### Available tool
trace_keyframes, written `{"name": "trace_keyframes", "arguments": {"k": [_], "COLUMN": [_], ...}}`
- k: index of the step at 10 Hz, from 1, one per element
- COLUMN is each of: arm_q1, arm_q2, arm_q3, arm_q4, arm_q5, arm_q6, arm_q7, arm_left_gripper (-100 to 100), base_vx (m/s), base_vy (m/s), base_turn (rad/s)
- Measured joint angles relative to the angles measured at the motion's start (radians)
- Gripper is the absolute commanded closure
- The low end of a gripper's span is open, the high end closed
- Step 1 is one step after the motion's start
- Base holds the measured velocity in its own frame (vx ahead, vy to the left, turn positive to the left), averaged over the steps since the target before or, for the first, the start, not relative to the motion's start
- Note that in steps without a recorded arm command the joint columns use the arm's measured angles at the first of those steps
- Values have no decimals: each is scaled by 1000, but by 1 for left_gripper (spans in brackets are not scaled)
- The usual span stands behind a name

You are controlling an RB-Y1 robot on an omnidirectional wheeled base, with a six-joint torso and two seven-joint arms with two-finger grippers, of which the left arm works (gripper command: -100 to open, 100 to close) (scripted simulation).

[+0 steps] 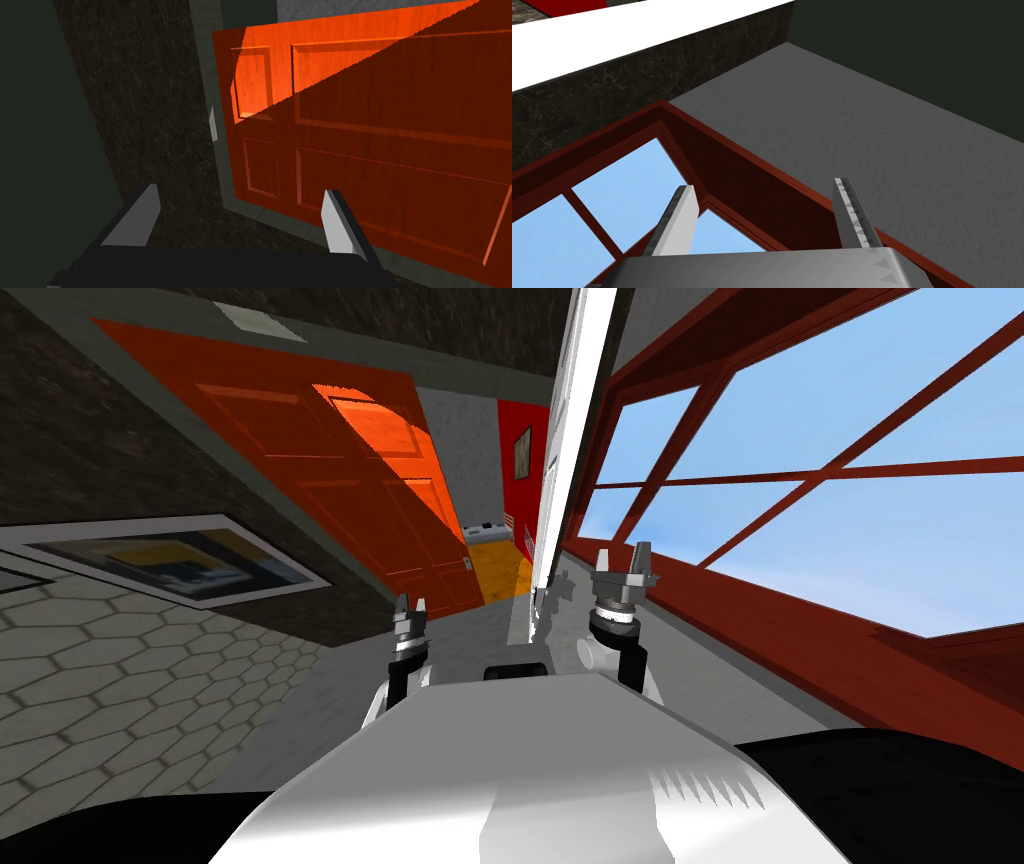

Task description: Pull the door open

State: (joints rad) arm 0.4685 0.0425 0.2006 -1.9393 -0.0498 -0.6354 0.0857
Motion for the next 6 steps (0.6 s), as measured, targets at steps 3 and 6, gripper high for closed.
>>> {"name": "trace_keyframes", "arguments": {"k": [3,6], "arm_q1": [-17,-49], "arm_q2": [12,31], "arm_q3": [41,91], "arm_q4": [84,177], "arm_q5": [-1,1], "arm_q6": [-22,-35], "arm_q7": [6,14], "arm_left_gripper": [-100,-100], "base_vx": [90,97], "base_vy": [24,13], "base_turn": [-145,-148]}}
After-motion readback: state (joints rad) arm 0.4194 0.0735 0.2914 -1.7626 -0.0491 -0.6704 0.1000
